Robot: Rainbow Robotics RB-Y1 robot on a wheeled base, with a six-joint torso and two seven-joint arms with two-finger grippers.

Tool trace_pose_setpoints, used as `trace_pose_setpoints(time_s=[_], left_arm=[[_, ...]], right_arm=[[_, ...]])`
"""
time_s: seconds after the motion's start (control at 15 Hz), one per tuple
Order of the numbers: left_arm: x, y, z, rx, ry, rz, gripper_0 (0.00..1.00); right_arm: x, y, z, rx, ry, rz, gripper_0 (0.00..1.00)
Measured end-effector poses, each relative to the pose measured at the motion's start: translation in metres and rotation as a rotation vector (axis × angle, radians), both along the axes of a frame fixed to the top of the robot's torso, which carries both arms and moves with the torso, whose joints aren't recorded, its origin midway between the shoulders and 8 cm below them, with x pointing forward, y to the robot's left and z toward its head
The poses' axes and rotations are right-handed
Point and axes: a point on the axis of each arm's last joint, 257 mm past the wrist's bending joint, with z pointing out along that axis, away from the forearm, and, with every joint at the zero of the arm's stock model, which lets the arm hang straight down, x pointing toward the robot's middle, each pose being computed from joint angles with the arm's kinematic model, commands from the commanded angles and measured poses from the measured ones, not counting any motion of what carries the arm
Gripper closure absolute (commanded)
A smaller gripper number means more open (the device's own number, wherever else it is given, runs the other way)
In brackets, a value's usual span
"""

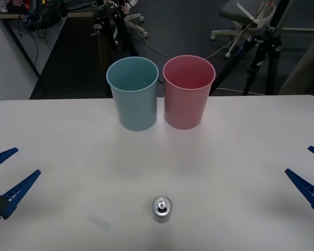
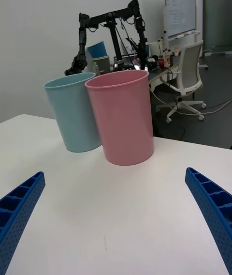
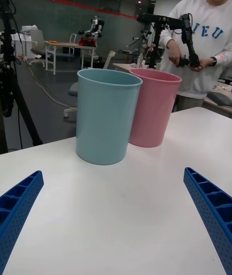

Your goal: Grasp the object on the table and drop it into the matching bin: aluminum can to the light blue bin, PET bottle to the pink bin.

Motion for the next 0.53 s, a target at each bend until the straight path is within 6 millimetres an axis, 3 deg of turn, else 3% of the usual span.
trace_pose_setpoints(time_s=[0.53], left_arm=[[0.0000, 0.0000, 0.0000, 0.000, 0.000, 0.000, 0.00]], right_arm=[[-0.0095, 0.0072, -0.0072, 0.034, 0.007, 0.013, 0.00]])
